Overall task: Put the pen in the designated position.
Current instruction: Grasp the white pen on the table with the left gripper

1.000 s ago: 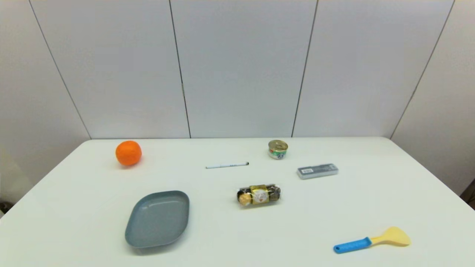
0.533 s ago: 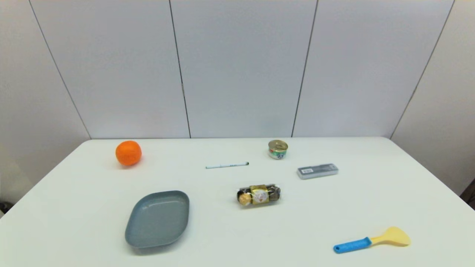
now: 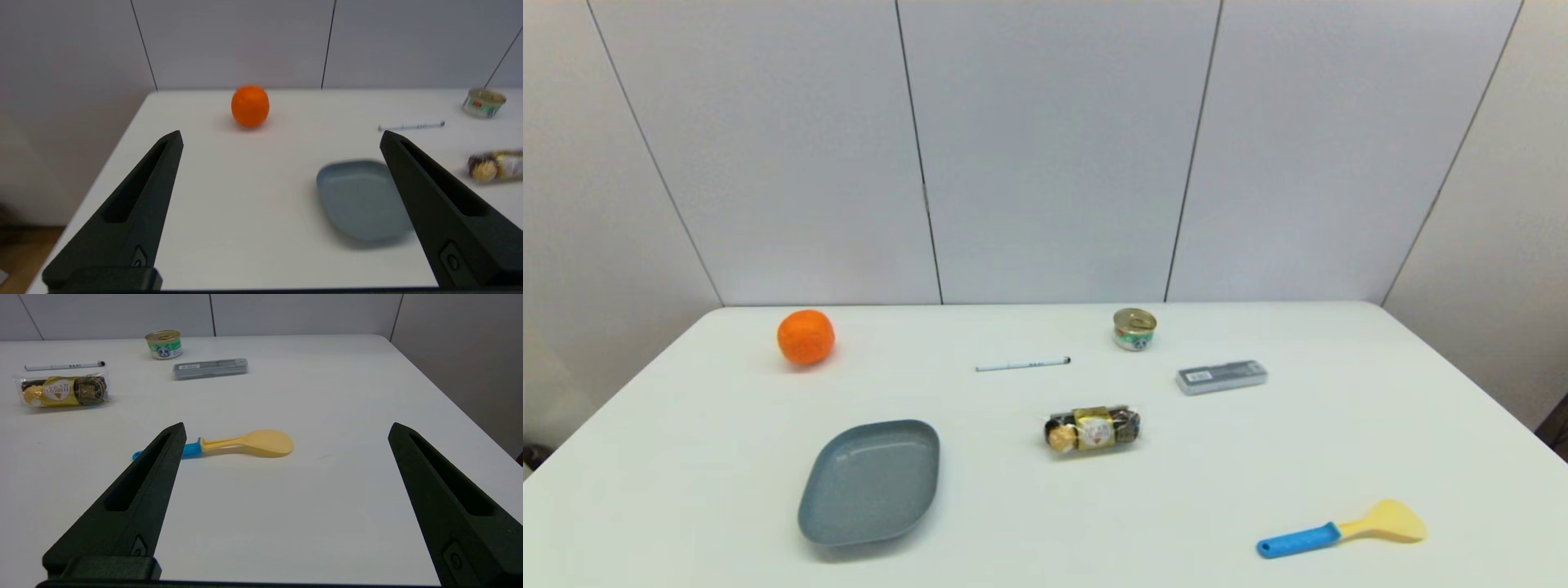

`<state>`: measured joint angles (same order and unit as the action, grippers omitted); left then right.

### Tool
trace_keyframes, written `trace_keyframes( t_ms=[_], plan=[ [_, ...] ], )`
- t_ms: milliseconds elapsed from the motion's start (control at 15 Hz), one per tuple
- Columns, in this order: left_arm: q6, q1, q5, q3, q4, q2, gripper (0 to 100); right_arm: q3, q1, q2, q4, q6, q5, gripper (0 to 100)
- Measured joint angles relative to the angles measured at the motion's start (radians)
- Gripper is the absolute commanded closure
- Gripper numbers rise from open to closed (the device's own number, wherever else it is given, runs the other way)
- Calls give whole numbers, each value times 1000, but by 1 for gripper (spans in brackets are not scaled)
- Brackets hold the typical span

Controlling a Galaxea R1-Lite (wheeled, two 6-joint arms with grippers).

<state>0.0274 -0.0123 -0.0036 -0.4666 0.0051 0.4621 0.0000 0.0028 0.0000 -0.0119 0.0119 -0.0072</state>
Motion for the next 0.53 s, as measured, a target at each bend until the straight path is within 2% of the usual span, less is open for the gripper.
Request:
trace_keyframes(
  t_ms=[333, 533],
  plan=[
    [48, -1, -7, -328, 69, 284, 0, 0, 0, 0, 0, 0, 0, 0],
    [120, -9, -66, -507, 146, 452, 0, 0, 0, 0, 0, 0, 0, 0]
  ],
)
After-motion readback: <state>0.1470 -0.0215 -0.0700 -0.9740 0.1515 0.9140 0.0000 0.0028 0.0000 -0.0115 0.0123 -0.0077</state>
